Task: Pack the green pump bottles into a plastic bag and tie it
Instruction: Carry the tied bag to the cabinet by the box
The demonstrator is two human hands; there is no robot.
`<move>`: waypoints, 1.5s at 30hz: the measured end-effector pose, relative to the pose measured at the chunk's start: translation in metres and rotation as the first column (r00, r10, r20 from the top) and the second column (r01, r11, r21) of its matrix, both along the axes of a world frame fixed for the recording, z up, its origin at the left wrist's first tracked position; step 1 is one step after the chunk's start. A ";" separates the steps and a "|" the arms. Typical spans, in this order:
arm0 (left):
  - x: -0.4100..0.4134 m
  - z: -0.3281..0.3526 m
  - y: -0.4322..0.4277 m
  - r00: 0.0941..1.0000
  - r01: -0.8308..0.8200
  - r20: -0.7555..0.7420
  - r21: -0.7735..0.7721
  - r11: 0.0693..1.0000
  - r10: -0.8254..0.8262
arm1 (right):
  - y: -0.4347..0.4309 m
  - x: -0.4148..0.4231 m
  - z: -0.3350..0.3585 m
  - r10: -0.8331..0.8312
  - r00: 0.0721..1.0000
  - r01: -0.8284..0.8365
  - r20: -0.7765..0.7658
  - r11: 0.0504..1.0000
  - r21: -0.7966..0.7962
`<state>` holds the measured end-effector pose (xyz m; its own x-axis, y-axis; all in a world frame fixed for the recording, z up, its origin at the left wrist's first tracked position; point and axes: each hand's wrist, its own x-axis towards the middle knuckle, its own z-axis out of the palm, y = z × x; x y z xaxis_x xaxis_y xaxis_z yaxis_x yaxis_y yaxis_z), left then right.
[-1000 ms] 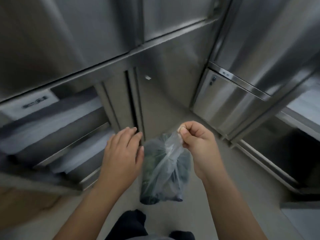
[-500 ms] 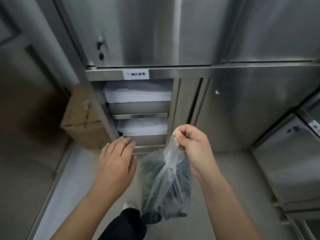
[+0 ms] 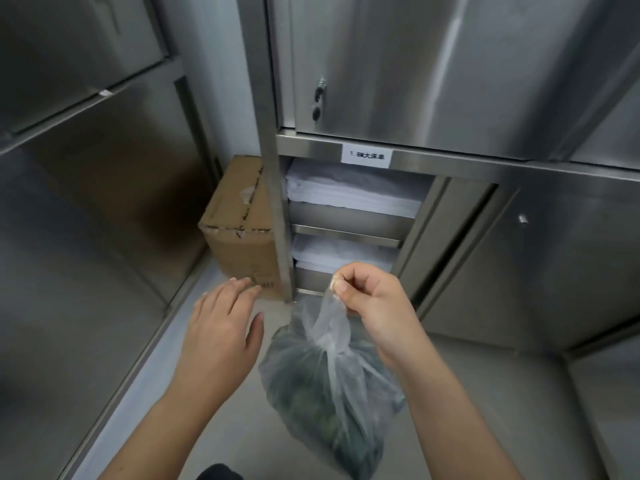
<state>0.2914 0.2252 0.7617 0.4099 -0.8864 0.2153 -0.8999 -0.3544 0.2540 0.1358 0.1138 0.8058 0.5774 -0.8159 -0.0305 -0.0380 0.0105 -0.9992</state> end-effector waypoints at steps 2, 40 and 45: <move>0.018 -0.003 0.009 1.000 -0.014 -0.003 -0.001 1.000 0.014 | 0.004 0.017 -0.001 0.005 1.000 -0.005 -0.016 1.000 0.002; 0.448 -0.044 -0.093 0.999 -0.007 -0.034 -0.170 0.985 0.002 | -0.114 0.478 -0.042 0.013 0.991 -0.021 -0.130 0.998 -0.054; 0.483 -0.045 -0.149 0.999 0.005 -0.037 -0.145 0.989 -0.010 | -0.171 0.509 -0.040 0.054 0.988 -0.061 -0.142 0.997 -0.046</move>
<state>0.7741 0.0763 0.7164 0.4136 -0.8501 0.3260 -0.8912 -0.3049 0.3357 0.6452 -0.0572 0.7655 0.6165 -0.7838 -0.0744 -0.1769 -0.0459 -0.9832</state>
